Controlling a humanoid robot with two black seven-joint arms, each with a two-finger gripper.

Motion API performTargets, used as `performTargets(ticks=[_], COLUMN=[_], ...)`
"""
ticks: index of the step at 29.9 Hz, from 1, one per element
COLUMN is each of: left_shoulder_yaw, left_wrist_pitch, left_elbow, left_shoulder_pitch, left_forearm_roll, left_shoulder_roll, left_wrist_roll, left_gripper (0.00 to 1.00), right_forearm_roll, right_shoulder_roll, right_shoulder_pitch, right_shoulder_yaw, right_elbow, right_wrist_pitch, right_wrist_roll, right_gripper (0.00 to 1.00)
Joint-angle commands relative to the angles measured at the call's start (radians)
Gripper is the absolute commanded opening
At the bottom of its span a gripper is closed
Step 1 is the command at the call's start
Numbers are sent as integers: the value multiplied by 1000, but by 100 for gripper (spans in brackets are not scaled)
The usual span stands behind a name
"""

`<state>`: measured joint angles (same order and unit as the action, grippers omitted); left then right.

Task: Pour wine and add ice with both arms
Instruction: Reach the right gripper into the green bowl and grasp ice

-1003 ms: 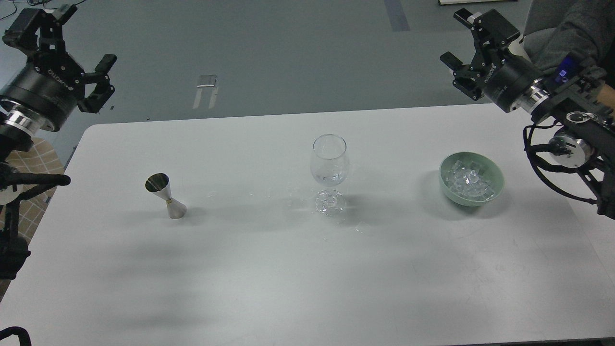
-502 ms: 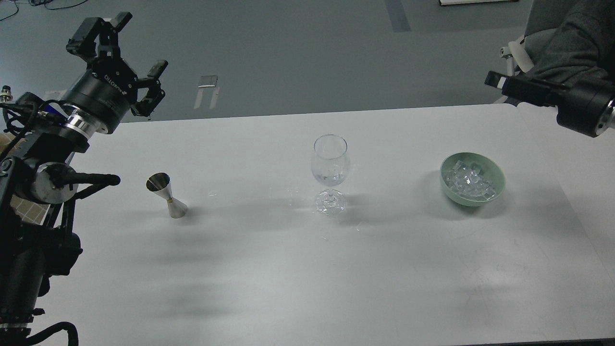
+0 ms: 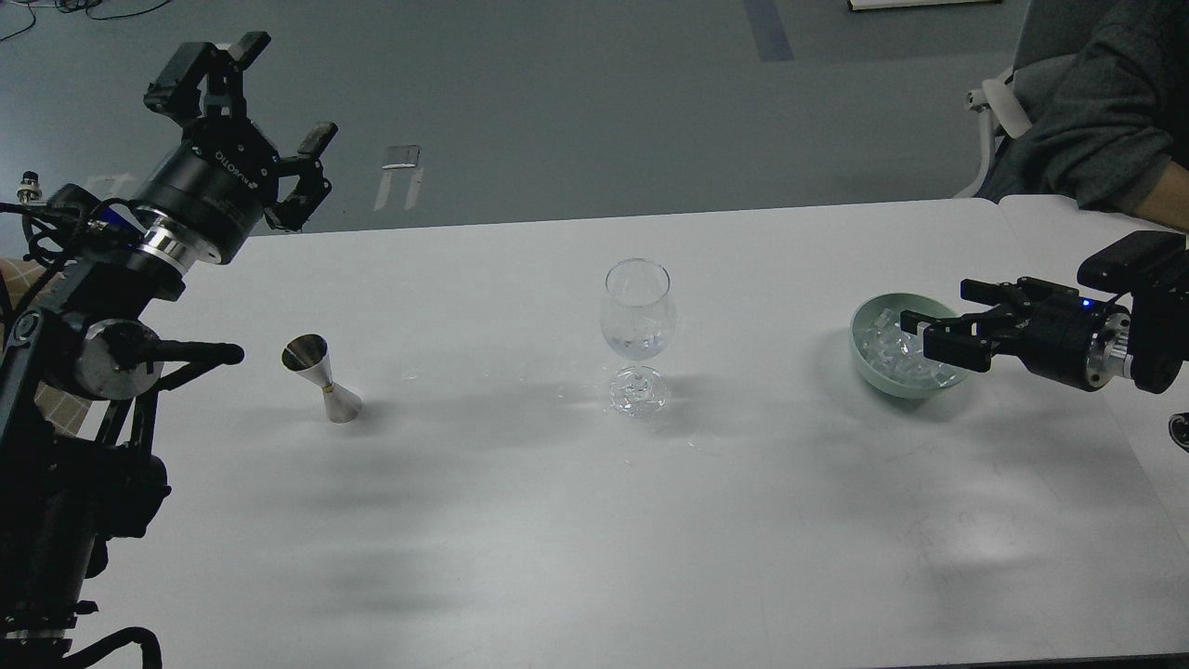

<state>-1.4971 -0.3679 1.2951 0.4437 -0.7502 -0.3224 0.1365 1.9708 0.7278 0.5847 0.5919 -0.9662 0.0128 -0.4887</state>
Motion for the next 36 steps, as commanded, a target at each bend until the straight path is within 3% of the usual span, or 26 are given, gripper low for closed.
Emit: performTargets(ticks=[1, 7, 21, 25, 28, 32, 36], left_shoulder_yaw=[0, 0, 0, 0, -2, -2, -2], left_wrist_pitch=[0, 0, 0, 0, 0, 0, 0], left_elbow=[4, 7, 16, 16, 16, 16, 16], left_shoulder_pitch=[0, -2, -5, -5, -5, -5, -5], left_forearm_roll=[0, 0, 0, 0, 0, 0, 0], left_shoulder_roll=[8, 9, 14, 20, 20, 20, 22], left_wrist_roll=[0, 0, 0, 0, 0, 0, 0], left_gripper=[97, 98, 98, 98, 97, 98, 98], right_forearm_roll=[60, 77, 97, 97, 97, 102, 137], right_shoulder_roll=[-28, -59, -116, -126, -131, -131, -131], right_shoulder_pitch=[-22, -26, -23, -20, -17, -20, -20], right_shoulder_yaw=[-1, -1, -1, -1, -1, -1, -1], right_elbow=[30, 66, 127, 139, 142, 141, 141], right_wrist_pitch=[-8, -17, -25, -28, -33, -31, -33], right_wrist_roll=[0, 0, 0, 0, 0, 0, 0], right_gripper=[88, 73, 68, 62, 56, 33, 26])
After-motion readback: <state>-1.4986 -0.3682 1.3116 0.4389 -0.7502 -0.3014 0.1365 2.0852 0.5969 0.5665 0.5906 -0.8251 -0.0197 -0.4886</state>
